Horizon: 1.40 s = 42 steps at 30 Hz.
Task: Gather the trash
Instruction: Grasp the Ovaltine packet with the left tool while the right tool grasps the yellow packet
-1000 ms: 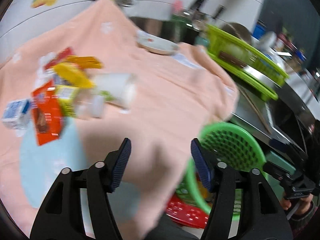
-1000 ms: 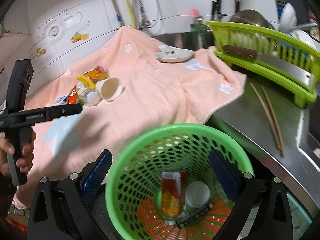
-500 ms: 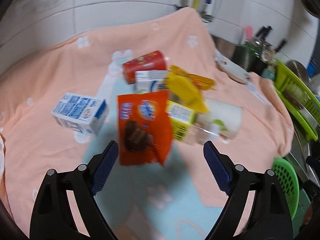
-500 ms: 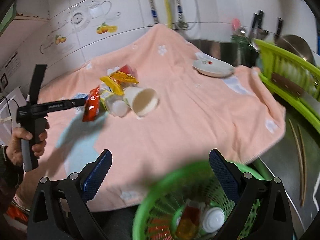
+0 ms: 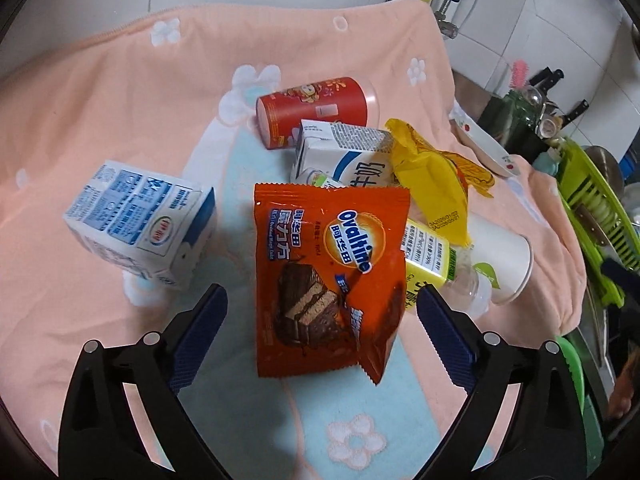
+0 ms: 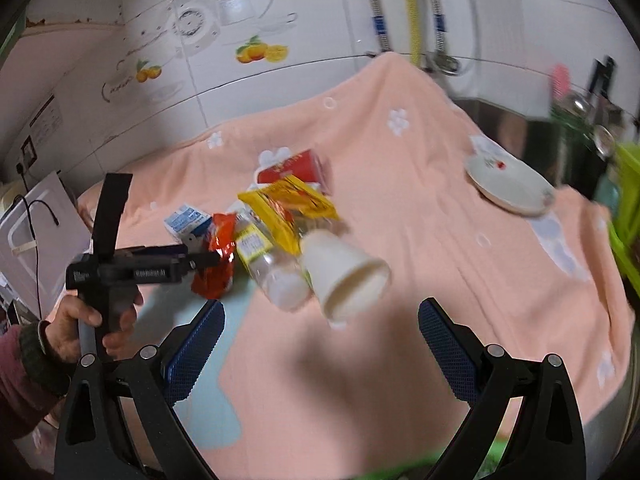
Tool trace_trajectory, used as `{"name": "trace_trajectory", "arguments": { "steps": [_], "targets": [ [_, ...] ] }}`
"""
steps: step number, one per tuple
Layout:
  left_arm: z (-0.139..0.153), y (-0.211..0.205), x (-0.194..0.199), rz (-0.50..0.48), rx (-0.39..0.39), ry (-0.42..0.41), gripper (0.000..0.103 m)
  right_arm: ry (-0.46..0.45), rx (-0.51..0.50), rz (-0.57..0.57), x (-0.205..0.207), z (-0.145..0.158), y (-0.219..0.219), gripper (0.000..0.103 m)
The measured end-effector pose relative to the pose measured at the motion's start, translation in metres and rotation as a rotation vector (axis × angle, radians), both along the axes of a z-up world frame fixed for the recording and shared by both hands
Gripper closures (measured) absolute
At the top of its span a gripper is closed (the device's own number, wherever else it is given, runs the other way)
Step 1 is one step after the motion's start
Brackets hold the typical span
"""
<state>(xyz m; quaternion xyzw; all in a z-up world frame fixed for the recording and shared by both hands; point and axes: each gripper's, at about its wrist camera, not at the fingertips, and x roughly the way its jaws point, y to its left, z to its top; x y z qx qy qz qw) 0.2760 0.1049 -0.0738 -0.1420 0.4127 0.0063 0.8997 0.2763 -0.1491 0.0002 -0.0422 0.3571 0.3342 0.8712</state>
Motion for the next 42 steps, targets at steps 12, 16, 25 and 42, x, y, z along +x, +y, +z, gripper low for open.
{"name": "trace_trajectory", "arguments": {
  "steps": [12,16,25,42],
  "targets": [
    [-0.018,0.014,0.016,-0.050,-0.117,0.011,0.011,-0.011,-0.069,0.136,0.057,-0.006,0.069,0.009],
    [-0.020,0.015,0.018,-0.079,-0.153,0.007,0.019,-0.003,-0.084,0.166,0.071,-0.013,0.086,0.009],
    [-0.017,0.013,0.022,-0.140,-0.168,-0.006,0.033,-0.020,-0.148,0.243,0.098,-0.019,0.133,0.009],
    [-0.028,0.030,0.027,-0.125,-0.238,0.010,0.024,0.083,-0.126,0.281,0.127,-0.037,0.152,0.027]
  ]
}}
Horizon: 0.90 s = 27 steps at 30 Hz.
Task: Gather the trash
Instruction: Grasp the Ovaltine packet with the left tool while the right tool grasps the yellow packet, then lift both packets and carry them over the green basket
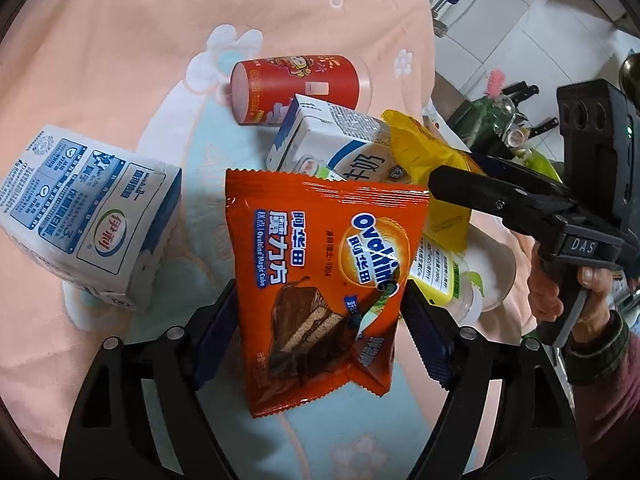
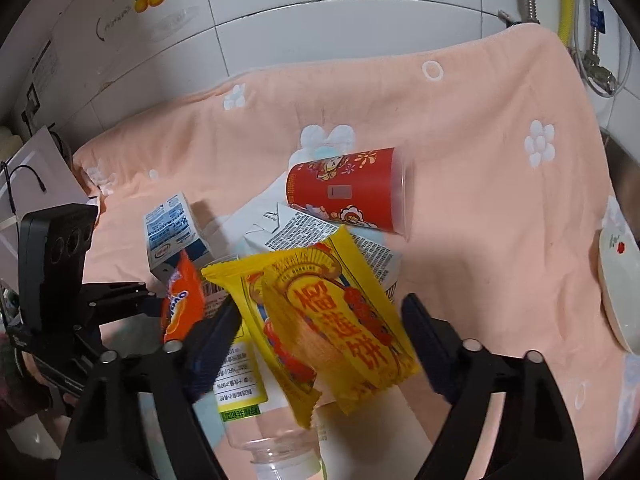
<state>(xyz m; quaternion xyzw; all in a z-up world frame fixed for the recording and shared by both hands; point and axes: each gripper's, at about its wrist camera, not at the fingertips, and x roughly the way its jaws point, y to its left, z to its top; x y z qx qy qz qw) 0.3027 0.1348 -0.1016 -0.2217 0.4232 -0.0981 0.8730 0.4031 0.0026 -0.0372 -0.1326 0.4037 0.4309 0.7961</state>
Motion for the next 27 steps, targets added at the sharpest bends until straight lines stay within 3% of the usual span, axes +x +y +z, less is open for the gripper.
{"name": "trace_trajectory", "arguments": {
  "steps": [4,7,15,16,21,27],
  "targets": [
    [-0.002,0.000,0.002,-0.002,-0.023,0.006,0.023,-0.002,0.014,-0.009,0.000,0.002,-0.006,0.044],
    [-0.002,-0.001,0.001,-0.003,-0.025,-0.003,0.026,-0.006,0.021,-0.022,-0.001,0.003,-0.011,0.050],
    [0.005,-0.006,-0.006,-0.032,-0.033,-0.033,0.052,-0.017,0.049,-0.052,-0.006,0.007,-0.021,0.069],
    [0.007,-0.006,-0.007,-0.036,-0.038,-0.036,0.053,-0.005,0.062,-0.046,-0.007,0.008,-0.022,0.080],
    [0.015,-0.013,-0.013,-0.039,-0.013,-0.061,0.058,-0.043,0.044,-0.045,-0.026,0.011,-0.023,0.085],
    [0.030,-0.019,-0.027,-0.042,-0.007,-0.089,0.062,-0.065,0.095,-0.064,-0.049,0.025,-0.038,0.088]
  ]
}}
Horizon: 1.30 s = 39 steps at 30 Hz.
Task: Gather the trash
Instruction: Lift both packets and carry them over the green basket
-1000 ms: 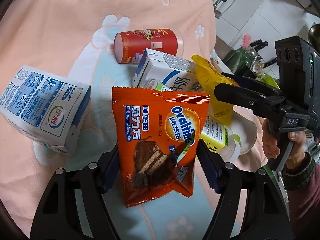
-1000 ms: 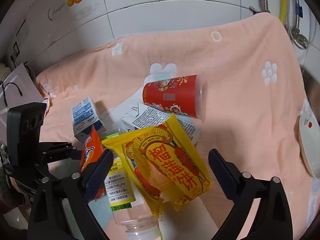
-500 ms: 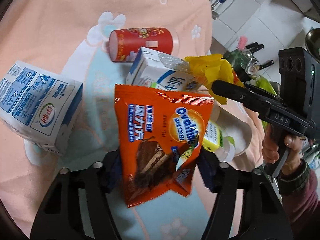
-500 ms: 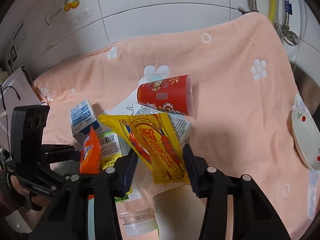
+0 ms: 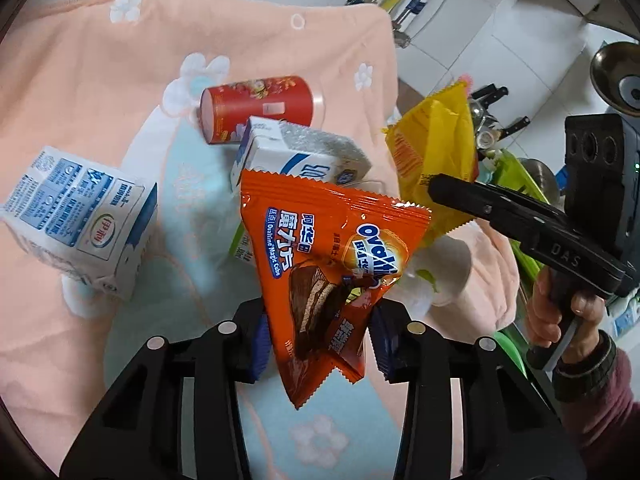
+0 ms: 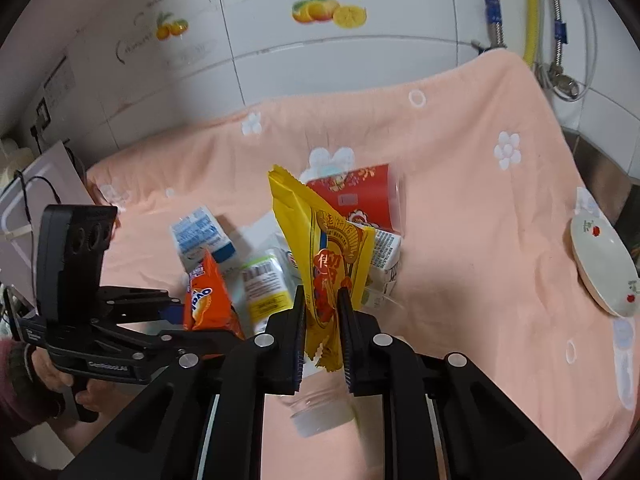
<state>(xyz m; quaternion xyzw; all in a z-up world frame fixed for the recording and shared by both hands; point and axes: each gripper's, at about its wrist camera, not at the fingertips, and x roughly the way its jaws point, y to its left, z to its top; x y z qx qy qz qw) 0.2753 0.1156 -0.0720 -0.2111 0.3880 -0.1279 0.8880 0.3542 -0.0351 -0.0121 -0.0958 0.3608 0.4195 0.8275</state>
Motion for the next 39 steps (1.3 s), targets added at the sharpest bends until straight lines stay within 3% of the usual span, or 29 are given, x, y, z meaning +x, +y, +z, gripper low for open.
{"name": "trace_trajectory", "arguments": {
  "steps": [8,16,36,39],
  "targets": [
    [0.028,-0.017,-0.033,-0.034,0.020,-0.068,0.062,-0.022,0.083,-0.048,-0.042,0.027,-0.041,0.089],
    [0.046,-0.052,-0.063,-0.107,0.006,-0.114,0.062,-0.025,0.102,-0.150,-0.091,0.037,-0.093,0.088],
    [0.041,-0.167,-0.103,-0.354,-0.017,-0.125,0.062,0.043,0.004,-0.521,-0.202,-0.024,-0.250,0.081],
    [0.041,-0.181,-0.108,-0.387,-0.015,-0.123,0.062,0.062,0.005,-0.569,-0.213,-0.033,-0.273,0.075]
  ]
}}
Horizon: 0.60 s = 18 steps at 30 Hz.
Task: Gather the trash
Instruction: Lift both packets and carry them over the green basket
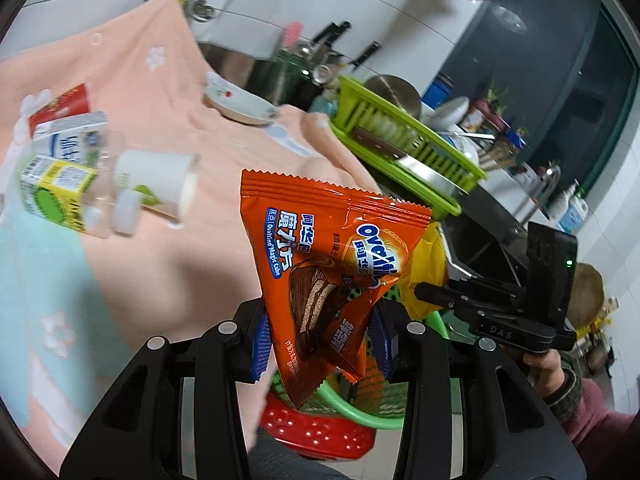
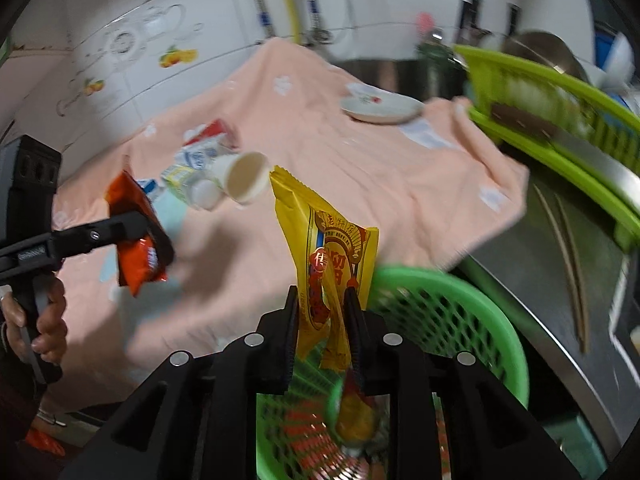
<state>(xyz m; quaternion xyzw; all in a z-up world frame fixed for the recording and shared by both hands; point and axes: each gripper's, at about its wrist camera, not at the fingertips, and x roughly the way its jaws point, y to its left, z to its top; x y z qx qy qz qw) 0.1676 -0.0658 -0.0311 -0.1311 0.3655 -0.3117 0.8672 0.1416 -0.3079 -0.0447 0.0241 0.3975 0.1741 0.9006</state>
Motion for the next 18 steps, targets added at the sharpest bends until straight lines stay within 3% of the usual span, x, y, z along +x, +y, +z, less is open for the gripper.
{"name": "trace_trajectory", "arguments": {
  "steps": [8,18],
  "targets": [
    [-0.004,-0.034,-0.009,-0.068,0.030,0.009,0.062,0.041,0.027,-0.103,-0.020,-0.021,-0.041,0.058],
    [-0.011,-0.072,-0.012,-0.137,0.048,0.033,0.062,0.005,0.029,-0.160,-0.038,-0.015,-0.067,0.046]
  ]
}}
